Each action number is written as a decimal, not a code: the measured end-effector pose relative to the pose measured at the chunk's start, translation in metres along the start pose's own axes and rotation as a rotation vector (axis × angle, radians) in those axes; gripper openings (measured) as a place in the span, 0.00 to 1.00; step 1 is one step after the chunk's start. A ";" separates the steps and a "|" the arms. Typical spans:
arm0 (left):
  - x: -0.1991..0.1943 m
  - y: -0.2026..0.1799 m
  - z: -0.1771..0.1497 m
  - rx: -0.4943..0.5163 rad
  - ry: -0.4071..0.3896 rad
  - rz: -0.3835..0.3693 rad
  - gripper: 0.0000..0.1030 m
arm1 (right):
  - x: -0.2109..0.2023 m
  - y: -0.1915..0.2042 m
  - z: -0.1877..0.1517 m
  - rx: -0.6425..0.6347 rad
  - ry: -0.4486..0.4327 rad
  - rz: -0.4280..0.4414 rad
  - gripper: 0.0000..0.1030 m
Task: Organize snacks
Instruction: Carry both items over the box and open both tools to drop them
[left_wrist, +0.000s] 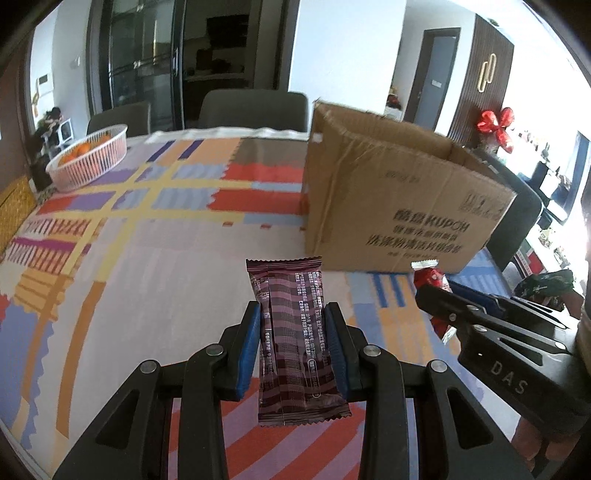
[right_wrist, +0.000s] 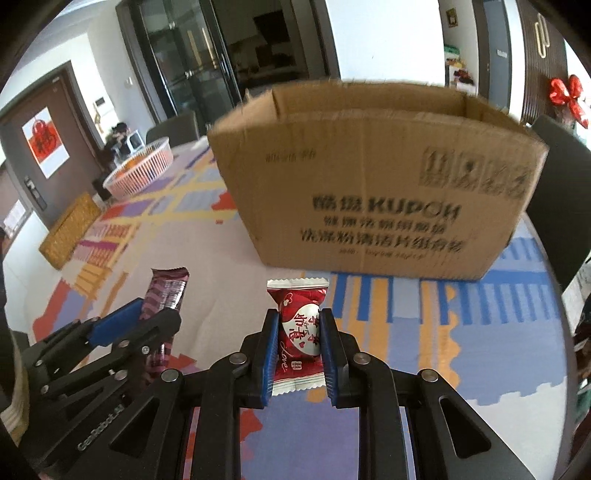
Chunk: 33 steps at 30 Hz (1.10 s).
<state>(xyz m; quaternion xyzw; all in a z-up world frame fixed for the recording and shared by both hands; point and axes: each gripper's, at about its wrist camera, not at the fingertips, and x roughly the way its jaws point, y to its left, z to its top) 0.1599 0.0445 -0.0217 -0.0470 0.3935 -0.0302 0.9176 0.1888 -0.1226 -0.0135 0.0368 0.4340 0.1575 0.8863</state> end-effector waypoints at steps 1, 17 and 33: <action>-0.003 -0.003 0.003 0.006 -0.008 -0.005 0.34 | -0.007 -0.001 0.002 -0.006 -0.020 -0.008 0.22; -0.051 -0.044 0.057 0.078 -0.160 -0.075 0.34 | -0.086 -0.021 0.039 0.008 -0.224 -0.036 0.22; -0.058 -0.069 0.113 0.124 -0.236 -0.099 0.34 | -0.119 -0.035 0.093 -0.016 -0.348 -0.069 0.22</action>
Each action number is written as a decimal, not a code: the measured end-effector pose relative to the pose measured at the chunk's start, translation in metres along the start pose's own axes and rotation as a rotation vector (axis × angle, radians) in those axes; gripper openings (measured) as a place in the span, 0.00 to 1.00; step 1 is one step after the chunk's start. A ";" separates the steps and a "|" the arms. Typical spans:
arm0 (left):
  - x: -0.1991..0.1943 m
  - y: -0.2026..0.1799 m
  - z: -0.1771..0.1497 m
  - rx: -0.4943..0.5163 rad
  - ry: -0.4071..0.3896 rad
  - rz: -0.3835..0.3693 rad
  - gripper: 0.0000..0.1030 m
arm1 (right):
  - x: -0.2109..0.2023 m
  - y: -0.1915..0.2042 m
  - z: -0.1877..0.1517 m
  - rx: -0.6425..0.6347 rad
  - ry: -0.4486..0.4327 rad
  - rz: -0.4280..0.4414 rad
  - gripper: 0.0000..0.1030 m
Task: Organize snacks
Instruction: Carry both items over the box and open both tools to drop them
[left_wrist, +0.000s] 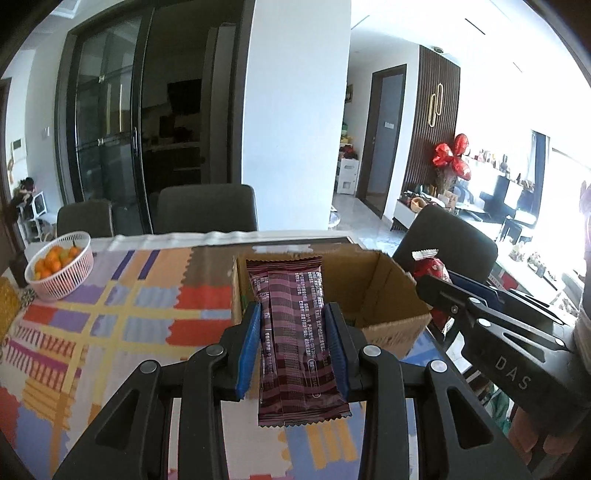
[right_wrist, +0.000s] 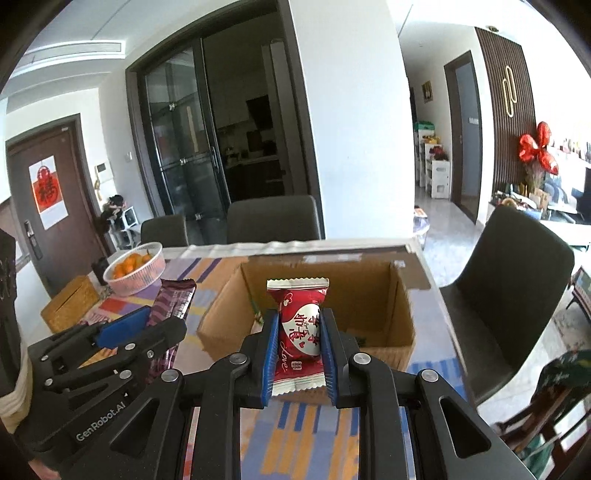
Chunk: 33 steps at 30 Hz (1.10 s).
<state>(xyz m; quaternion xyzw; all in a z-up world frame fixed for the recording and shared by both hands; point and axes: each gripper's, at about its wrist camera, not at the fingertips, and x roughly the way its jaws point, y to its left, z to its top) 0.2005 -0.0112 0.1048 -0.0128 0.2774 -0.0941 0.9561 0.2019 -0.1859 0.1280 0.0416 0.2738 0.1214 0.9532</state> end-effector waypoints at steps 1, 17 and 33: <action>0.002 0.000 0.004 0.004 -0.003 -0.002 0.34 | 0.001 0.000 0.002 -0.005 -0.002 -0.004 0.22; 0.061 0.012 0.031 -0.019 0.076 -0.020 0.34 | 0.048 -0.014 0.034 0.003 0.049 -0.007 0.22; 0.117 0.011 0.032 -0.013 0.179 -0.014 0.44 | 0.102 -0.032 0.030 -0.025 0.167 -0.043 0.23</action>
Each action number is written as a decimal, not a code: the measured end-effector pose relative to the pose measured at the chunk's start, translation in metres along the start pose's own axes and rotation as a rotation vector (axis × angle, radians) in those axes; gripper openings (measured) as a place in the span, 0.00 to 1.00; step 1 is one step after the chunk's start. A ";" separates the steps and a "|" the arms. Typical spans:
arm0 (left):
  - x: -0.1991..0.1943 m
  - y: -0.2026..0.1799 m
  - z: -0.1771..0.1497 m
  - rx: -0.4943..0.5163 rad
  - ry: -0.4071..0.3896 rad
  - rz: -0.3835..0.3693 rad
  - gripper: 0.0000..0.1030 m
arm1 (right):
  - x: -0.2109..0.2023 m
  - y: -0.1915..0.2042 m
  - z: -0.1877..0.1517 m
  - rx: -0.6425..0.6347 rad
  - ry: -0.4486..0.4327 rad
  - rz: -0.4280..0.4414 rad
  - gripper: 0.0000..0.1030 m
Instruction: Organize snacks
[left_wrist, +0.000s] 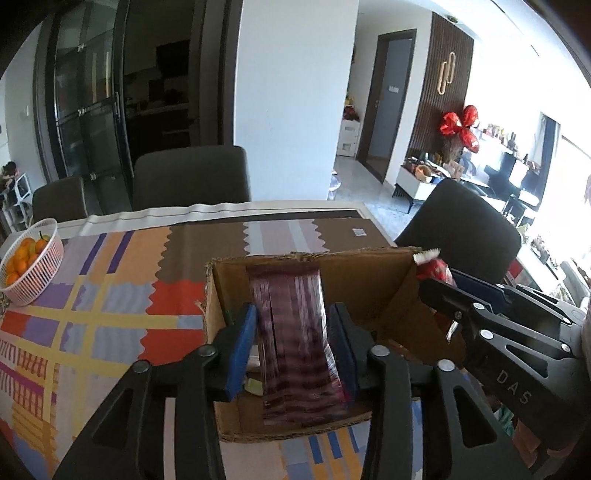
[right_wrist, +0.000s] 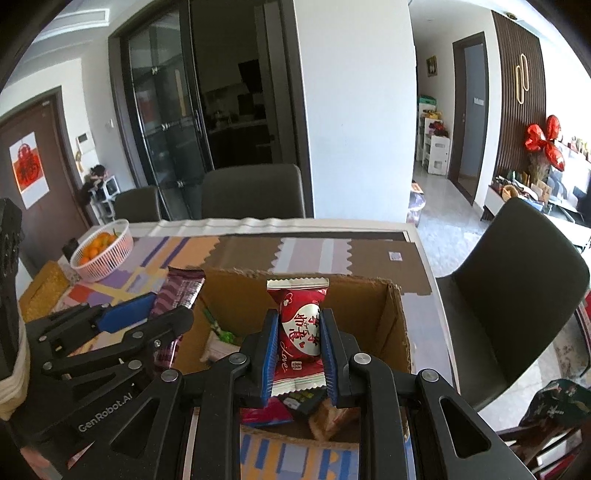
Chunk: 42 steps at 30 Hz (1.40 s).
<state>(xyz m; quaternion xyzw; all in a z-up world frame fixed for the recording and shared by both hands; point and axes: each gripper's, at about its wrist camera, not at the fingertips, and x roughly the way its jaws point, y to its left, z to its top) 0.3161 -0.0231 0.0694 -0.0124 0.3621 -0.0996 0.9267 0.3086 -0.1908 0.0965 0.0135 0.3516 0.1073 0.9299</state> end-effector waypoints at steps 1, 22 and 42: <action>0.000 0.000 -0.001 0.002 0.001 0.012 0.48 | 0.003 -0.002 -0.001 0.001 0.007 -0.008 0.25; -0.105 -0.001 -0.054 -0.004 -0.138 0.130 0.90 | -0.091 0.004 -0.041 0.018 -0.112 -0.145 0.79; -0.186 -0.017 -0.116 0.037 -0.215 0.140 1.00 | -0.185 0.025 -0.105 0.003 -0.215 -0.185 0.84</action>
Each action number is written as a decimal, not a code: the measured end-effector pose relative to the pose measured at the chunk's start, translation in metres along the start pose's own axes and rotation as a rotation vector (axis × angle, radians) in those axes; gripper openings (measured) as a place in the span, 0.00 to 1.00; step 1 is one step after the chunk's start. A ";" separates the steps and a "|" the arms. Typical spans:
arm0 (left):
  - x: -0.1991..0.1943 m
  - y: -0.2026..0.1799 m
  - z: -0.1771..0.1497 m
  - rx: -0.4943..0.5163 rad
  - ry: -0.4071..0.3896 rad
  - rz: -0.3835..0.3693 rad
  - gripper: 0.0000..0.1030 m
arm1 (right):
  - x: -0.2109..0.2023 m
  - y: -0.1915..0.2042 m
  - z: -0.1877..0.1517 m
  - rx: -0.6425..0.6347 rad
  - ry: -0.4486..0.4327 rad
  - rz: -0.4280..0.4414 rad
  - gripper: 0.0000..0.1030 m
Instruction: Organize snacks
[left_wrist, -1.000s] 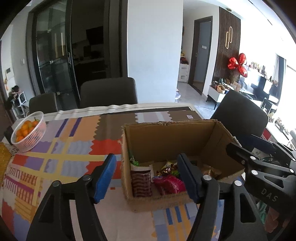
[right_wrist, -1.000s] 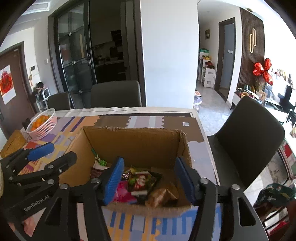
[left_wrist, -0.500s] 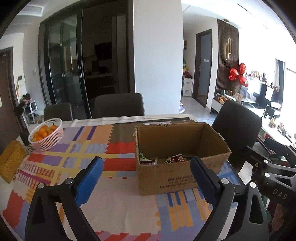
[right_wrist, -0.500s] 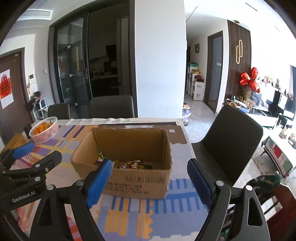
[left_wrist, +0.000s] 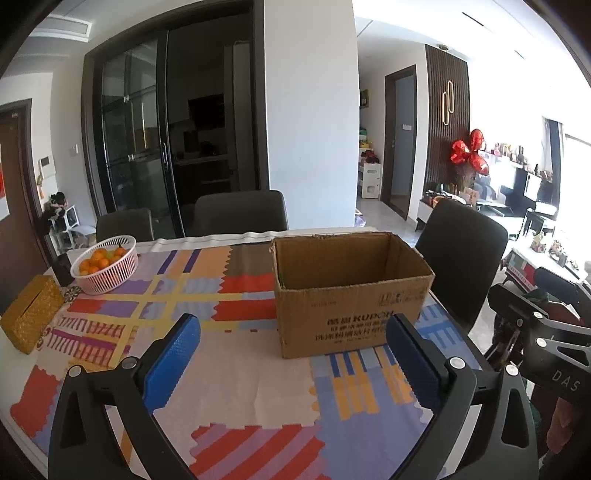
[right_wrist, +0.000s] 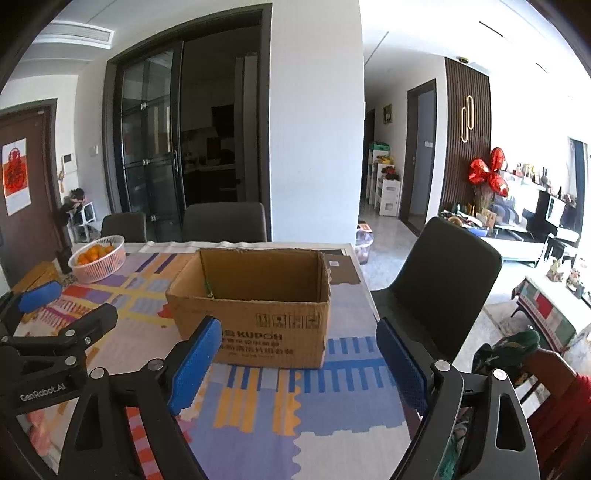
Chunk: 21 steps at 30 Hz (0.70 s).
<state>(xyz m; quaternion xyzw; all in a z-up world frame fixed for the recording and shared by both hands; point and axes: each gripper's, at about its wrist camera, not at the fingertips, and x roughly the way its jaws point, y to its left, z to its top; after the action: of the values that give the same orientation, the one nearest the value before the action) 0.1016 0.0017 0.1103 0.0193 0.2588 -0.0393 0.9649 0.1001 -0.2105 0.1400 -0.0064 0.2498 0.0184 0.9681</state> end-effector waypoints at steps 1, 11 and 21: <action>-0.003 0.000 -0.001 0.000 -0.001 -0.002 1.00 | -0.004 0.000 -0.001 0.002 -0.005 0.002 0.84; -0.026 0.001 -0.011 0.004 -0.023 0.005 1.00 | -0.029 0.004 -0.012 0.001 -0.025 -0.014 0.84; -0.039 -0.001 -0.009 0.003 -0.051 0.011 1.00 | -0.035 0.008 -0.015 0.002 -0.027 0.001 0.84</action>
<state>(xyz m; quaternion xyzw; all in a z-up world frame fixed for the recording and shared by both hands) 0.0628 0.0039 0.1219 0.0213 0.2341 -0.0349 0.9713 0.0619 -0.2040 0.1443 -0.0048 0.2369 0.0188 0.9713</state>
